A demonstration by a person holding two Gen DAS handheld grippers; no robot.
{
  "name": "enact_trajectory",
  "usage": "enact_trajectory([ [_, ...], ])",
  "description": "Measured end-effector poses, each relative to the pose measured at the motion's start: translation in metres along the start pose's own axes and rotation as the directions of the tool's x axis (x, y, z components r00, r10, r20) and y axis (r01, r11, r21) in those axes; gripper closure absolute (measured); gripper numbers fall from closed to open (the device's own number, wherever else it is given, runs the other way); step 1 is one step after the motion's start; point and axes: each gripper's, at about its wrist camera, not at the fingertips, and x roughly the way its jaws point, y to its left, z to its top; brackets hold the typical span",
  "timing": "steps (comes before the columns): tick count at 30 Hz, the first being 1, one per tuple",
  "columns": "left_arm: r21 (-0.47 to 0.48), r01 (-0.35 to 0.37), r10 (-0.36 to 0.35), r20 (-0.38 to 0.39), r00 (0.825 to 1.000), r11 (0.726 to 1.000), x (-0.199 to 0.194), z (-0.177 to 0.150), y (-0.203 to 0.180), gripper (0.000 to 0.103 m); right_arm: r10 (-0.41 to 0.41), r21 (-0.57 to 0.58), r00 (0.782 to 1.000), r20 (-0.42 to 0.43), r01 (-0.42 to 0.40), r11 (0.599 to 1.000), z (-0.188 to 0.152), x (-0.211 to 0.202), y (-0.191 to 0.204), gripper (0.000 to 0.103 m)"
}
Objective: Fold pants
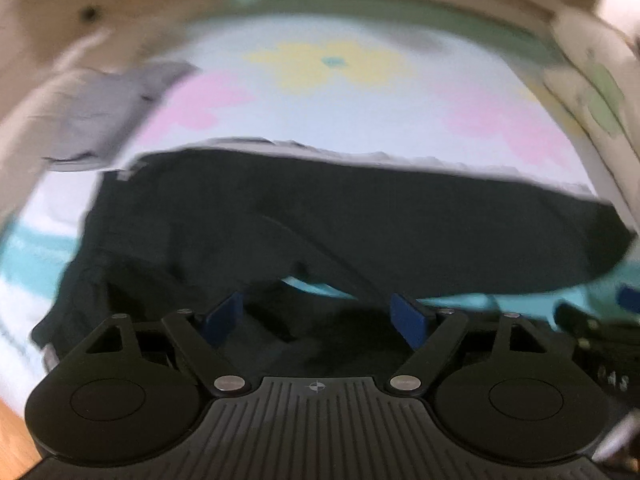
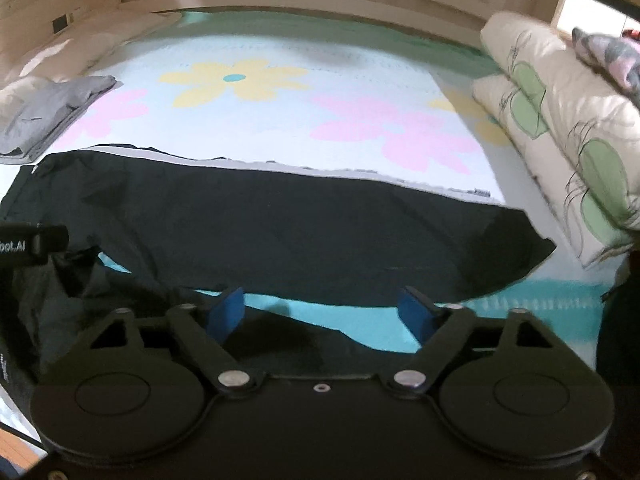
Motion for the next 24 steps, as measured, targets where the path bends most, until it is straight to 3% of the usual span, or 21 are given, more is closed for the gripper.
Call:
enact_trajectory([
  [4,-0.006,-0.030,0.030,0.000,1.000,1.000,0.001,0.026,0.003,0.024,0.049,-0.022,0.998,-0.028,-0.050,0.999,0.010,0.008,-0.010,0.027],
  [7,0.016,-0.084,0.083,0.042,0.996,0.996,0.003,0.046,0.000,0.024,0.050,-0.097,0.999,-0.013,-0.051,0.994,0.027,0.017,-0.013,0.027],
  [10,0.033,-0.079,0.077,0.054,0.996,0.996,0.012,0.061,0.000,0.024,0.045,-0.172,0.999,0.003,-0.044,0.984,0.043,0.032,-0.010,0.027],
  [14,0.033,-0.072,0.070,0.037,0.997,0.997,0.036,0.065,0.004,0.034,0.077,-0.242,0.997,0.001,-0.074,0.968,0.065,0.063,-0.006,0.028],
  [18,-0.003,-0.019,0.019,-0.036,0.999,1.000,0.055,0.069,0.016,0.035,0.115,-0.300,0.993,-0.037,-0.121,0.946,0.083,0.102,-0.003,0.028],
  [24,0.032,-0.068,0.069,-0.021,0.997,0.997,0.062,0.070,0.022,0.035,0.202,-0.388,0.975,-0.092,-0.222,0.895,0.105,0.162,0.005,0.026],
])
